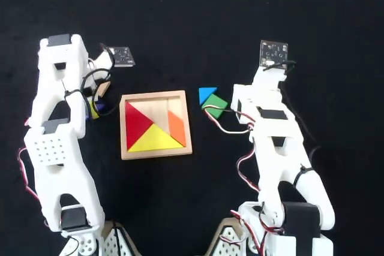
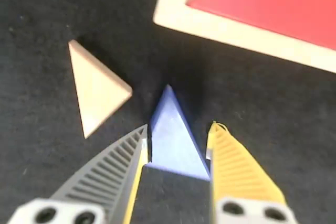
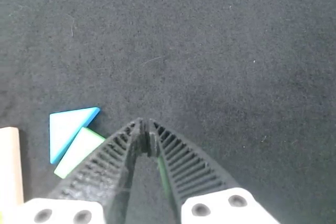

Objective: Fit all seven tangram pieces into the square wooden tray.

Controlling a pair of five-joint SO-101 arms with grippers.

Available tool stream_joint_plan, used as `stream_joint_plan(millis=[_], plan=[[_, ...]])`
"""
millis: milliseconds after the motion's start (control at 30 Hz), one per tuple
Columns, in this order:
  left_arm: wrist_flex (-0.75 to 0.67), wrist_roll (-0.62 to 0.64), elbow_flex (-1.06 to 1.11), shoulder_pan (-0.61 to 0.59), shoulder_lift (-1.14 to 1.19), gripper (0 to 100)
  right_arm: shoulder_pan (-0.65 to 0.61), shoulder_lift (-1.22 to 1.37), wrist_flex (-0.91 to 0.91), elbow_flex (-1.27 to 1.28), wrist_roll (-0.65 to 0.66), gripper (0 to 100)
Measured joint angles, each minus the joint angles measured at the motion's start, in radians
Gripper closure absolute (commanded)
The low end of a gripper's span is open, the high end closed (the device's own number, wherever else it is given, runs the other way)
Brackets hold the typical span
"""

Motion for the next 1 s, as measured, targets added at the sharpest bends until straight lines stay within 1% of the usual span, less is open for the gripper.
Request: stream_joint_plan(millis=[133,267,433,567,767,900,1000], plan=[[0.081,0.000,-0.049,0.000,-0.052,81,0.000,0.000,0.000,0.000,0.000,98.6],[0.101,0.000,-0.060,0.000,-0.087,80,0.000,0.000,0.000,0.000,0.000,98.6],[0.080,0.000,-0.063,-0.034,-0.077,67,0.000,0.000,0.000,0.000,0.000,98.6],[0.044,0.051,-0.075,-0.069,-0.002,69,0.000,0.000,0.000,0.000,0.000,98.6],[0.015,0.089,-0.097,-0.072,0.080,69,0.000,0.000,0.000,0.000,0.000,98.6],[-0.048,0.193,-0.097,-0.072,0.110,69,0.000,0.000,0.000,0.000,0.000,98.6],[-0.063,0.215,-0.097,-0.074,0.121,69,0.000,0.000,0.000,0.000,0.000,98.6]])
